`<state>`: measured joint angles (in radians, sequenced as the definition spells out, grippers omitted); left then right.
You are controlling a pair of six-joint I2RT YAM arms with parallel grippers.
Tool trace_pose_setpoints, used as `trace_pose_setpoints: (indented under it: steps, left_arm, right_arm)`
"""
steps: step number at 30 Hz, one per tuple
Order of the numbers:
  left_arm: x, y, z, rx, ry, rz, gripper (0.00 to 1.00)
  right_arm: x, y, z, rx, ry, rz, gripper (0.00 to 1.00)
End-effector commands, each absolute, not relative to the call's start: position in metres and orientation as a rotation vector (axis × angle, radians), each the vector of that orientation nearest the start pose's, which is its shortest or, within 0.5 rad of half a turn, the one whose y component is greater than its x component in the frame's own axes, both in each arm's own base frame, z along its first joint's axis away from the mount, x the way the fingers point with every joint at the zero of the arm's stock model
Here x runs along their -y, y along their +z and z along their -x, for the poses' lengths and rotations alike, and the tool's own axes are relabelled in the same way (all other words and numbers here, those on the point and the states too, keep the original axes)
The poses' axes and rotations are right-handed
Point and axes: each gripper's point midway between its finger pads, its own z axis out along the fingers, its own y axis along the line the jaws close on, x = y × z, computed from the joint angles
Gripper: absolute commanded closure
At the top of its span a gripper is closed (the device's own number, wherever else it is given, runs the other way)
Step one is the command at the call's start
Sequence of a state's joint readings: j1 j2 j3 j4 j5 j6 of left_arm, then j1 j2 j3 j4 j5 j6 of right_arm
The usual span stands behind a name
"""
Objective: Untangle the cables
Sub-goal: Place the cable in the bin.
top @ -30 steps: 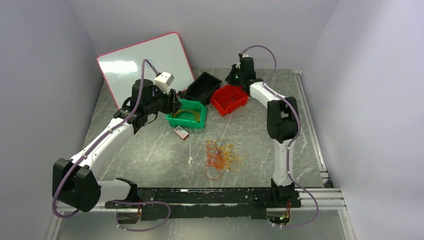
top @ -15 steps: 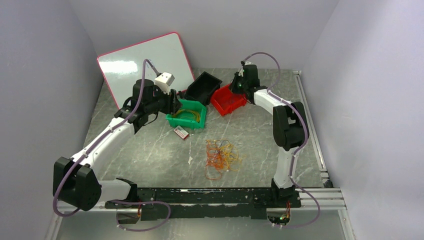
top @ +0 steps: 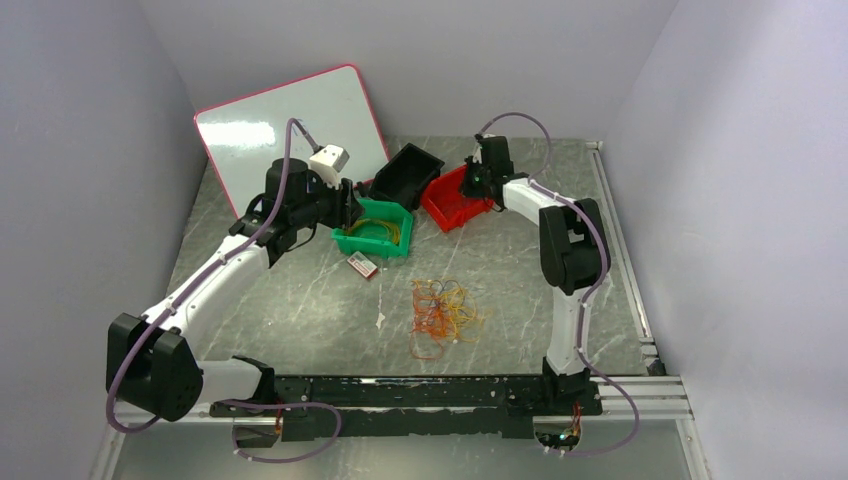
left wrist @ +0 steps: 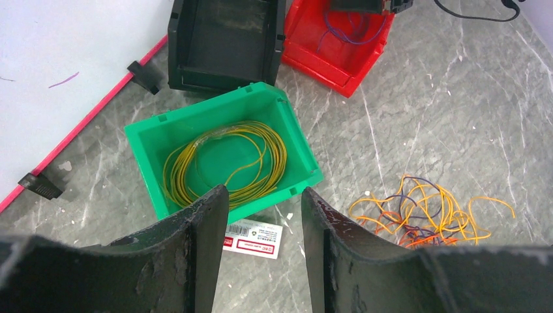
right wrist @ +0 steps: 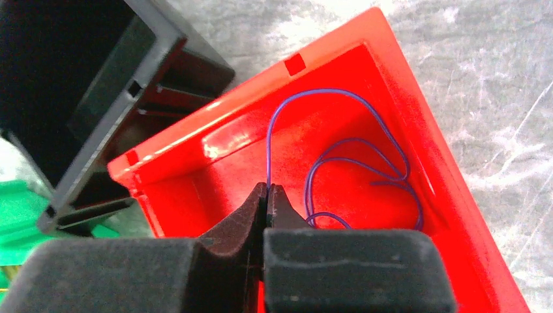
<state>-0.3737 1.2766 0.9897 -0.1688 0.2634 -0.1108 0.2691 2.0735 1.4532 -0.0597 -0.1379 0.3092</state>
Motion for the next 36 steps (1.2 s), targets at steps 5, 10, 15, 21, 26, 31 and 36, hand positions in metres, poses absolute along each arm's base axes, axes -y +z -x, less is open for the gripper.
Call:
trace_pose_setpoints:
  steps: [5, 10, 15, 21, 26, 31, 36]
  left_arm:
    - [0.192, 0.221, -0.353, -1.988, -0.583, -0.454, 0.50]
    - [0.191, 0.222, -0.353, -1.984, -0.577, -0.452, 0.50]
    - [0.191, 0.223, -0.353, -1.985, -0.574, -0.452, 0.50]
    - [0.190, 0.224, -0.353, -1.983, -0.569, -0.449, 0.50]
    - [0.189, 0.225, -0.354, -1.979, -0.562, -0.444, 0.50]
    - [0.188, 0.225, -0.354, -1.978, -0.563, -0.443, 0.50]
    - [0.188, 0.227, -0.353, -1.976, -0.561, -0.441, 0.50]
  right_arm:
    - [-0.180, 0.050, -0.526, -2.333, 0.312, 0.142, 0.99]
    - [-0.179, 0.047, -0.528, -2.345, 0.274, 0.172, 0.91]
    - [-0.182, 0.062, -0.532, -2.313, 0.276, 0.193, 0.70]
    - [-0.184, 0.090, -0.537, -2.280, 0.278, 0.212, 0.59]
    - [-0.182, 0.116, -0.538, -2.235, 0.271, 0.213, 0.49]
    - [-0.176, 0.128, -0.537, -2.218, 0.237, 0.209, 0.45]
    - [-0.172, 0.143, -0.532, -2.193, 0.229, 0.205, 0.42]
